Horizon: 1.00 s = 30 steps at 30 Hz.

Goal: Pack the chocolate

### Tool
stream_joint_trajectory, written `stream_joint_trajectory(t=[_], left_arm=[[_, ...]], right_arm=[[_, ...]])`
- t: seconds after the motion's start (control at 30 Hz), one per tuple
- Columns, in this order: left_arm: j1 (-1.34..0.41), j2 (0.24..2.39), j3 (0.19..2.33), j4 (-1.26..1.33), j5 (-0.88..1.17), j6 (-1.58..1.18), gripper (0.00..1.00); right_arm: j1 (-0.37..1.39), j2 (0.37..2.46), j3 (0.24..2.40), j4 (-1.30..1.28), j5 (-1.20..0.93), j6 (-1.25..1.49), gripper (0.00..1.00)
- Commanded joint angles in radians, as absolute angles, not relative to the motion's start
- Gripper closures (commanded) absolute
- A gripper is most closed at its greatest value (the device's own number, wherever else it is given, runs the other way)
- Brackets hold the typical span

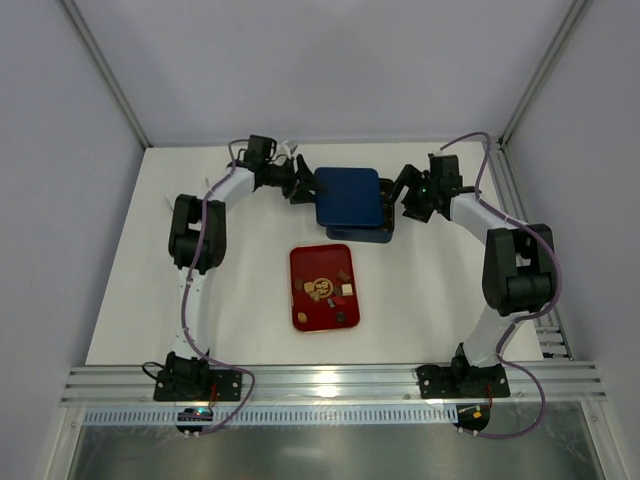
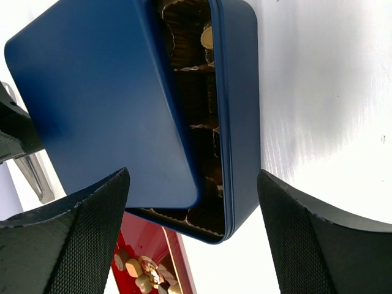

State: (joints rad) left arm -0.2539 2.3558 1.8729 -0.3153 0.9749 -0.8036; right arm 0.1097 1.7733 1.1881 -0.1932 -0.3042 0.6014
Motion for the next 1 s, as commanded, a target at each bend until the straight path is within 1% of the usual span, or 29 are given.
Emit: stream_joint_trajectory(t=[0.0, 0.2, 0.37, 0.97], left_arm=[[-0.256, 2.355, 1.934, -0.409, 0.945, -0.743, 0.49], [-0.264, 2.378, 1.977, -0.479, 0.901, -0.707, 0.51], [-0.273, 2.399, 2.046, -0.563, 0.841, -0.669, 0.52], [-0.321, 2.493, 2.261, -0.778, 0.73, -0.571, 0.56]], right_arm=[[0.12, 1.782, 1.242, -0.193, -0.281, 0.568, 0.16], [0.124, 1.796, 1.261, -0.204, -0.272, 0.552, 0.17], [0.133, 1.815, 1.279, -0.216, -0.262, 0.545, 0.2], [0.149, 1.862, 1.31, -0.233, -0.247, 0.523, 0.22]])
